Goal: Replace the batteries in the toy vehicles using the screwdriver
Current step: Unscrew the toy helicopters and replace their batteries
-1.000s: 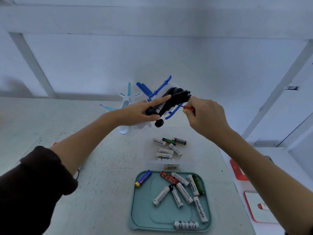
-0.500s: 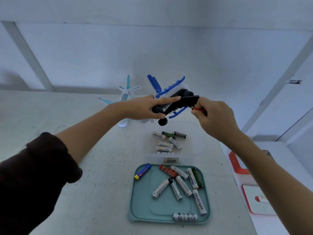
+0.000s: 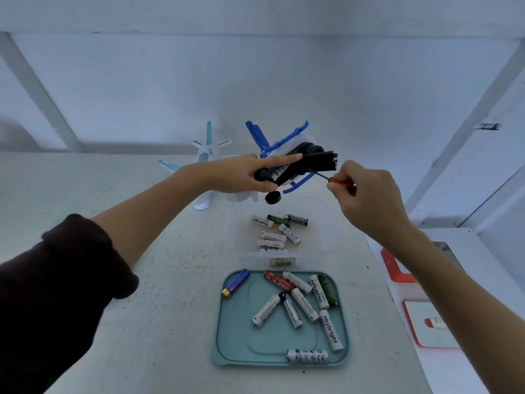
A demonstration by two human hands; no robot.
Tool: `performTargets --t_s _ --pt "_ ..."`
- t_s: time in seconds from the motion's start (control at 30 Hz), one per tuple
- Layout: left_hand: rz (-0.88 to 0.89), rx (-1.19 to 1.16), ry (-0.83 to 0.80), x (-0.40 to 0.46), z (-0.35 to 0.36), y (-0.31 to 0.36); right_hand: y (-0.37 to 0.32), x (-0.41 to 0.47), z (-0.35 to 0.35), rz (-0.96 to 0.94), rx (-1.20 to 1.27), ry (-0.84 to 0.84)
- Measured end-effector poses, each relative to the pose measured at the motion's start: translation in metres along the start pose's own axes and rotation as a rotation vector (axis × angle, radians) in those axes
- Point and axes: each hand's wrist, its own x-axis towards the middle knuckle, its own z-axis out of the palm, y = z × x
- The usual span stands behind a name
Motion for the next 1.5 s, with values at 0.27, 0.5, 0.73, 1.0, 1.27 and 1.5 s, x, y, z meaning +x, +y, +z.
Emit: performTargets --t_s 0.27,0.5,0.73,1.0,1.27,1.5 --pt "0.048 -0.204 -0.022 -0.004 0.002 0.003 -0.008 0.012 0.002 0.032 -0.002 -0.035" --pt "0.039 -0.125 -0.021 -0.010 -0.002 0.009 -0.005 0.014 0.001 0.091 0.068 -0.056" --pt "0.045 -0.029 0.012 -0.008 0.002 0.006 -0.001 0.008 -0.002 0.130 0.124 -0.053" --pt "0.010 -0.002 0.013 -0.011 0.004 -0.006 0.011 0.003 -0.011 0.170 0.175 -0.151" --pt "-0.005 0.161 0.029 -0.016 0.003 0.000 0.008 -0.001 -0.017 0.194 0.110 -0.223" --pt "-0.029 0.063 0.092 -0.024 0.009 -0.003 0.002 -0.006 -0.013 0.177 0.211 -0.313"
